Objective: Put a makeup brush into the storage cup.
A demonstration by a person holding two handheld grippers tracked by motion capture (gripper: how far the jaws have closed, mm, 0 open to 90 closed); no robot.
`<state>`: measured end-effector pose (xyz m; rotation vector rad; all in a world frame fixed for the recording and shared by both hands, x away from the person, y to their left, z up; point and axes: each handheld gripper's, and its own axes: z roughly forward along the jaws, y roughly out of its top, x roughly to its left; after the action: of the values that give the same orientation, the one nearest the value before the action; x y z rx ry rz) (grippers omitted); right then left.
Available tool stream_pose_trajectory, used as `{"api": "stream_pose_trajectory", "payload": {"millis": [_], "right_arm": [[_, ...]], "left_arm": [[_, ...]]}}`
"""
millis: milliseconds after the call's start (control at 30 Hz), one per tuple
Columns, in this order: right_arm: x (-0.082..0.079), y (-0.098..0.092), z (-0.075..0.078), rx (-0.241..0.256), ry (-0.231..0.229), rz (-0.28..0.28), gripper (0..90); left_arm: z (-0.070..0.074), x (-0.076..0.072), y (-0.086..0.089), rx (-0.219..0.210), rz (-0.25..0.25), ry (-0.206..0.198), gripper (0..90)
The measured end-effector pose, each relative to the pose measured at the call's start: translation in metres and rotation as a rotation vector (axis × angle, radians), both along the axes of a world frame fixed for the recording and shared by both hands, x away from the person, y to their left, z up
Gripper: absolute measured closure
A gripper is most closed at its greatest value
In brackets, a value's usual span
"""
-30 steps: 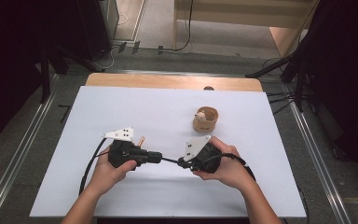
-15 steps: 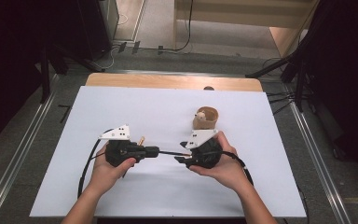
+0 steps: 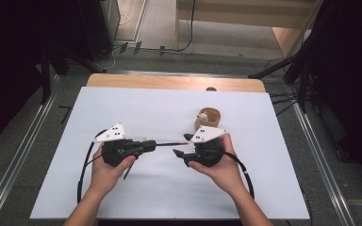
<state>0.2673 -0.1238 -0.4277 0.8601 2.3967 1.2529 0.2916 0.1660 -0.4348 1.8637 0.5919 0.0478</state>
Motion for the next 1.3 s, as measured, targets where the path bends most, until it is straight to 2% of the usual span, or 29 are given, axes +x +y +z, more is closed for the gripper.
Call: {"api": "stream_pose_trajectory", "payload": {"millis": [100, 133, 233, 467, 533, 567, 600, 667, 733, 767, 800, 867, 967, 1000, 1133, 1267, 1300], "right_arm": [[0.0, -0.002, 0.001, 0.047, 0.013, -0.022, 36.7], [0.0, -0.003, 0.001, 0.079, 0.021, -0.038, 36.2], [0.0, -0.003, 0.0, 0.107, 0.028, -0.053, 35.7], [-0.002, -0.001, -0.004, 0.173, 0.039, -0.104, 35.0], [-0.002, -0.001, -0.006, 0.227, 0.053, -0.134, 35.0], [-0.002, -0.001, -0.006, 0.227, 0.053, -0.134, 35.0], [-0.003, -0.001, -0.008, 0.253, 0.058, -0.152, 35.0], [-0.003, -0.002, -0.008, 0.266, 0.059, -0.165, 35.0], [-0.005, -0.002, -0.011, 0.314, 0.076, -0.197, 35.1], [-0.005, -0.002, -0.011, 0.314, 0.076, -0.197, 35.1], [-0.005, -0.001, -0.012, 0.343, 0.089, -0.212, 35.2], [-0.006, -0.001, -0.012, 0.348, 0.091, -0.214, 35.2], [-0.007, 0.002, -0.013, 0.392, 0.113, -0.219, 35.0], [-0.007, 0.003, -0.013, 0.413, 0.121, -0.224, 34.6], [-0.007, 0.003, -0.014, 0.443, 0.139, -0.24, 33.2], [-0.006, 0.001, -0.019, 0.504, 0.181, -0.263, 31.7], [-0.005, 0.0, -0.021, 0.536, 0.197, -0.276, 30.4]], "left_arm": [[0.001, -0.001, 0.001, -0.009, 0.016, -0.011, 86.2], [0.0, -0.002, 0.0, -0.007, 0.024, -0.019, 86.3], [0.0, -0.003, -0.001, -0.008, 0.034, -0.025, 86.3], [0.0, -0.006, 0.0, -0.019, 0.088, -0.066, 86.2], [0.002, -0.008, -0.001, -0.025, 0.116, -0.096, 86.3], [0.002, -0.008, -0.001, -0.025, 0.116, -0.096, 86.3], [0.003, -0.011, -0.002, -0.03, 0.13, -0.116, 86.3], [0.003, -0.012, -0.002, -0.028, 0.137, -0.13, 86.3], [0.004, -0.015, -0.004, -0.036, 0.165, -0.161, 86.3], [0.004, -0.015, -0.004, -0.036, 0.165, -0.161, 86.3], [0.004, -0.017, -0.005, -0.047, 0.184, -0.182, 86.3], [0.003, -0.018, -0.005, -0.064, 0.197, -0.189, 86.3], [0.0, -0.018, -0.005, -0.082, 0.216, -0.186, 86.2], [-0.001, -0.018, -0.005, -0.088, 0.216, -0.186, 86.3], [-0.001, -0.021, -0.008, -0.094, 0.212, -0.2, 86.2], [-0.001, -0.024, -0.012, -0.099, 0.214, -0.217, 86.2], [-0.001, -0.024, -0.013, -0.101, 0.214, -0.218, 86.2]]}}
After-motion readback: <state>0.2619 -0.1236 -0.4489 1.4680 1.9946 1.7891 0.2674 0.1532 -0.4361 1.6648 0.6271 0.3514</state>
